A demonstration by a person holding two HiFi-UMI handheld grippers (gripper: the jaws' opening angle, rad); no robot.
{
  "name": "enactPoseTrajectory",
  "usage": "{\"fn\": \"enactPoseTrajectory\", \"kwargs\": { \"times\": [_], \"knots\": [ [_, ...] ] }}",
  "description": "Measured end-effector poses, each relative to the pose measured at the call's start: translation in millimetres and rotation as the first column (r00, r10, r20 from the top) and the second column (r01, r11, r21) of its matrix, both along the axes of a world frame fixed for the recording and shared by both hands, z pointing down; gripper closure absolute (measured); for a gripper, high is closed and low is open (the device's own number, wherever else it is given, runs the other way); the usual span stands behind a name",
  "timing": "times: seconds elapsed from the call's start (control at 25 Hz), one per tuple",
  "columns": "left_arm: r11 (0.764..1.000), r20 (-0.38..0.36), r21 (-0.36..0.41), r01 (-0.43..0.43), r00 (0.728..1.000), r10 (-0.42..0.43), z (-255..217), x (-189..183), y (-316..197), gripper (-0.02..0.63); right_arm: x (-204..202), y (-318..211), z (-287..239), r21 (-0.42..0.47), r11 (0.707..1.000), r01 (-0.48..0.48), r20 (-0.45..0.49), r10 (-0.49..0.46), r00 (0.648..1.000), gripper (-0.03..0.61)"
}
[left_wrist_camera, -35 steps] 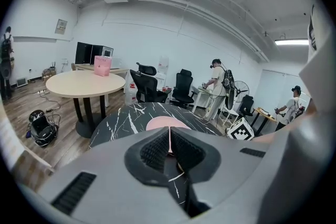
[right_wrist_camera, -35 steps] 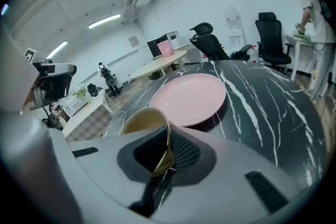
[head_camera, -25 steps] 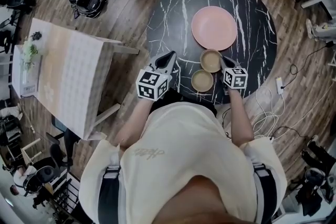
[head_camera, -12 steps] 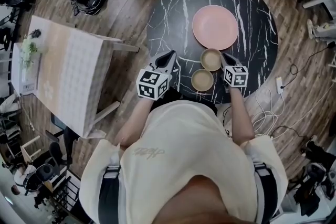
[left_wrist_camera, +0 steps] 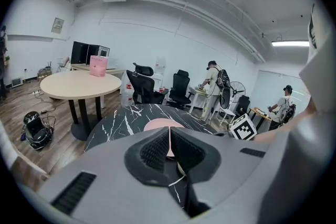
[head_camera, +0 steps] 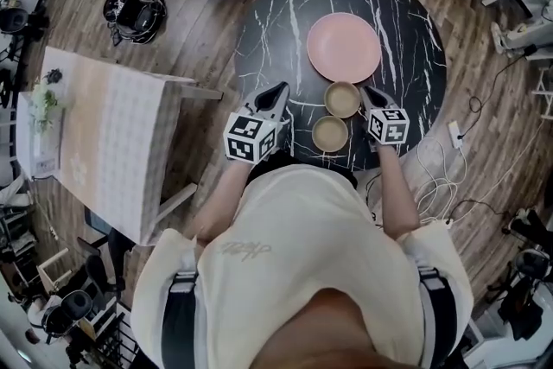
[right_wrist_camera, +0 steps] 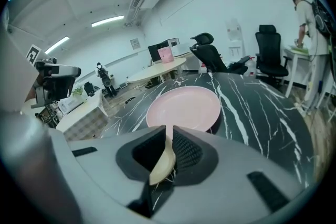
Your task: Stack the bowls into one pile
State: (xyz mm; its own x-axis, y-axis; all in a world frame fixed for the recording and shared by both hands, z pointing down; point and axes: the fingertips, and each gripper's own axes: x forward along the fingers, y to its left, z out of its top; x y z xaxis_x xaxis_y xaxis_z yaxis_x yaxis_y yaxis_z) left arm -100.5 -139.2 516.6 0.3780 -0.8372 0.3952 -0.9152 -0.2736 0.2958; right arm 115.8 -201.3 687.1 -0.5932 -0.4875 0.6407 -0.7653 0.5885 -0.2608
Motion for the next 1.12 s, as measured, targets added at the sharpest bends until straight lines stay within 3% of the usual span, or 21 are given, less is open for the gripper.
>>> {"fn": "enactPoseTrajectory", "kwargs": {
  "times": [0.36,0.64,1.12],
  "knots": [
    [0.994,-0.028,0.013,-0.108,0.994,0.108,0.9,8.7,-9.8,0.594,12.3,35.3,-26.1,0.045,0.997,-0.059,-0.03,0.06,0.998,0.529],
    [0.98,-0.037,0.023,-0.197,0.98,0.197,0.0,23.6,-9.3,0.594,26.8,76.6,-14.0,0.0,0.991,-0.131,-0.052,0.131,0.99,0.525],
    [0.966,-0.036,-0.017,-0.258,0.966,0.257,19.3,28.4,1.7,0.594,21.8,119.1,21.2,-0.096,0.981,-0.167,-0.071,0.16,0.984,0.526]
  ]
}}
